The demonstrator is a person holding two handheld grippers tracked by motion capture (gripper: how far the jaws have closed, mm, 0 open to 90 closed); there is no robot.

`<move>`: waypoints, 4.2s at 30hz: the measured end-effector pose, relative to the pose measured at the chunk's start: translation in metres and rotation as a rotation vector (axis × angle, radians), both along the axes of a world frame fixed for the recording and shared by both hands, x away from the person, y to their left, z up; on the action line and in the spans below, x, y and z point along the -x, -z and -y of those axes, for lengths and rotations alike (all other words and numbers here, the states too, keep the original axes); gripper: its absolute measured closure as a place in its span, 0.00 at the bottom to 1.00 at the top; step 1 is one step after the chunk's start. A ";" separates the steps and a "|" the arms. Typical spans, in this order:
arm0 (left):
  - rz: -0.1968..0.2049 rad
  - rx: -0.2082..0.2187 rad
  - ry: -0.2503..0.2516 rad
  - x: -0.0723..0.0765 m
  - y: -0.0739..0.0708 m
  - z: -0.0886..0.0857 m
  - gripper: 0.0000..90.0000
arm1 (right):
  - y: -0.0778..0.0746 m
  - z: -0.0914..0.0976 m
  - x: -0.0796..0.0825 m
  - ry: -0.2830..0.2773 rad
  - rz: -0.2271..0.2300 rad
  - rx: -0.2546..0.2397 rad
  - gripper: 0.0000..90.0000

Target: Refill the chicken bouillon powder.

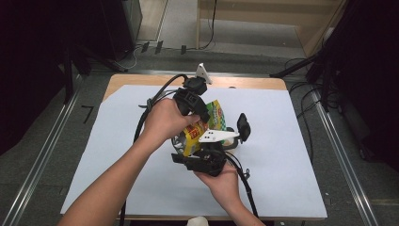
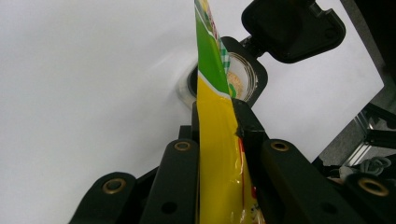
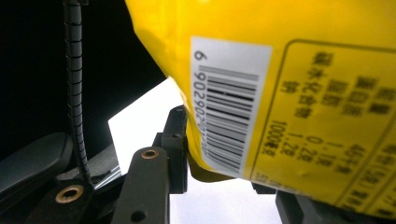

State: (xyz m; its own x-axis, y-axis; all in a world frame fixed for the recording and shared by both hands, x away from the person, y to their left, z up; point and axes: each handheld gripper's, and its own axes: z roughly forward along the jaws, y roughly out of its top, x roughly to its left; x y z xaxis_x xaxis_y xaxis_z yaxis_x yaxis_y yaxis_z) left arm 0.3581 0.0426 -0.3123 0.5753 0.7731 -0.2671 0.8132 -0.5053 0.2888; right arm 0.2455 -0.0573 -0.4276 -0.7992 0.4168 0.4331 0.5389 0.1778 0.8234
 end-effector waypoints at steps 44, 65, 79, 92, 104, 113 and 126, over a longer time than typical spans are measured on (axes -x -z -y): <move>0.040 0.042 0.012 -0.001 0.002 0.003 0.92 | 0.008 0.001 -0.010 0.014 0.003 0.029 0.76; 0.021 0.038 0.007 -0.009 0.005 0.010 0.91 | 0.008 0.004 -0.017 0.019 -0.027 0.007 0.76; 0.026 0.044 0.011 -0.010 0.007 0.011 0.91 | 0.010 0.006 -0.018 0.024 -0.030 0.013 0.76; 0.014 0.054 0.005 -0.011 0.008 0.012 0.91 | 0.010 0.007 -0.017 0.022 -0.029 0.016 0.76; -0.060 0.110 -0.025 -0.018 0.011 0.007 0.90 | 0.010 0.007 -0.017 0.023 -0.022 0.022 0.76; -0.079 0.125 -0.039 -0.020 0.012 0.005 0.90 | 0.010 0.007 -0.018 0.024 -0.020 0.024 0.76; -0.069 0.129 -0.045 -0.018 0.009 0.002 0.90 | 0.009 0.005 -0.019 0.022 -0.013 0.019 0.77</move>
State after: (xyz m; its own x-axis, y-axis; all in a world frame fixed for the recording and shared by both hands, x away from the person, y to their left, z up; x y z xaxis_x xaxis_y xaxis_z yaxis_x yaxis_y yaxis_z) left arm 0.3765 0.0405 -0.3215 0.5181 0.7541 -0.4036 0.8541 -0.4304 0.2921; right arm 0.2641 -0.0622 -0.4368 -0.7841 0.4424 0.4354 0.5537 0.1814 0.8127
